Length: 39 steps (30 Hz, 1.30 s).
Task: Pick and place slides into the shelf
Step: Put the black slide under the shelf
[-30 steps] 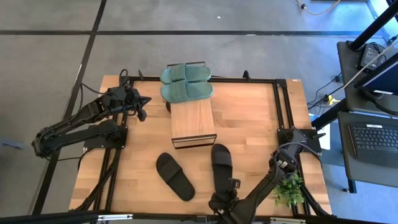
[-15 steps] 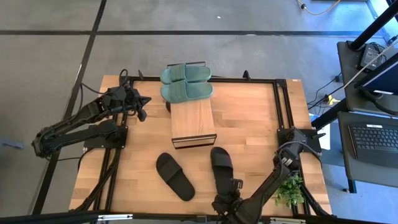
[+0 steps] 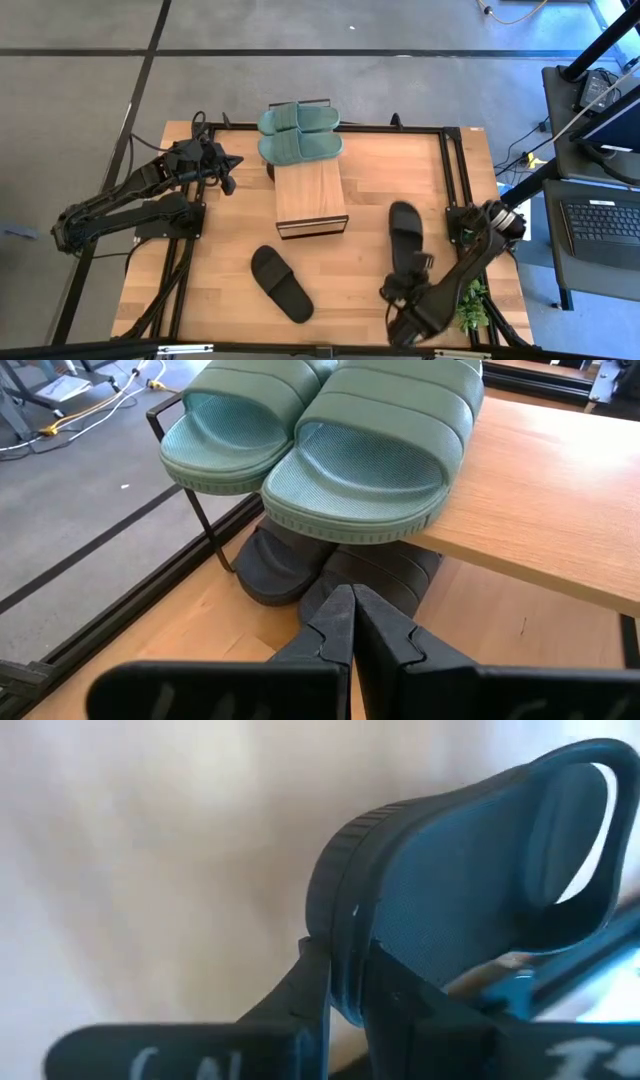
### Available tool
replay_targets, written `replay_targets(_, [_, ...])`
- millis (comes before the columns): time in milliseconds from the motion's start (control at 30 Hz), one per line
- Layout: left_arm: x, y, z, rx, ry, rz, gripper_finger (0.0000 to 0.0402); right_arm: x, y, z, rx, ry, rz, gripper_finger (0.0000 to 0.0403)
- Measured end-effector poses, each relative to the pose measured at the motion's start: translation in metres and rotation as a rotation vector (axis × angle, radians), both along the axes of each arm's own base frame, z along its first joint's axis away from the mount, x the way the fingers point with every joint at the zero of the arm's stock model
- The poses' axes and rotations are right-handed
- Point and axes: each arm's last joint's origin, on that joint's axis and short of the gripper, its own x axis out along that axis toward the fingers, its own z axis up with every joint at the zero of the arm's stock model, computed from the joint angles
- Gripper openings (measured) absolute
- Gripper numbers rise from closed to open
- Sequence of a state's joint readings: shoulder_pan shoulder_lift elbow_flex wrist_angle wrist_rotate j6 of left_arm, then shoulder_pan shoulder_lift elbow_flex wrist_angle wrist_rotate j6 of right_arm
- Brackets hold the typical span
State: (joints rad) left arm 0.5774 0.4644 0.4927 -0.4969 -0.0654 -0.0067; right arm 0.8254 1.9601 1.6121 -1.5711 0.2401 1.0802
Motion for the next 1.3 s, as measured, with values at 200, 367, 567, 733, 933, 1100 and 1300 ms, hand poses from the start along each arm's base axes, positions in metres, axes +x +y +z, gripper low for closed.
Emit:
replay_targets(200, [0.0, 0.0, 0.0, 0.0, -0.001, 0.0, 0.0, -0.012, -0.046, -0.014, -0.126, 0.078, 0.067, 0.004])
replay_targets(367, [0.0, 0.0, 0.0, 0.0, -0.001, 0.0, 0.0, -0.015, -0.083, -0.015, -0.203, 0.105, 0.167, 0.004])
replay_targets(567, [0.0, 0.0, 0.0, 0.012, 0.004, -0.006, 0.0, -0.015, -0.125, -0.007, -0.154, 0.062, 0.275, 0.0039])
replay_targets(733, [0.0, 0.0, 0.0, 0.014, 0.006, -0.007, 0.0, -0.013, -0.148, -0.006, -0.072, -0.037, 0.383, 0.0039])
replay_targets(933, [0.0, 0.0, 0.0, 0.014, 0.006, -0.008, 0.0, -0.004, -0.154, -0.006, 0.02, -0.048, 0.493, 0.0039])
replay_targets(1100, [0.0, 0.0, 0.0, 0.015, 0.006, -0.008, 0.0, 0.0, -0.151, -0.006, 0.098, -0.074, 0.512, 0.0039])
replay_targets(1300, [0.0, 0.0, 0.0, 0.015, 0.007, -0.008, 0.0, 0.003, -0.144, -0.006, 0.123, -0.101, 0.601, 0.0039])
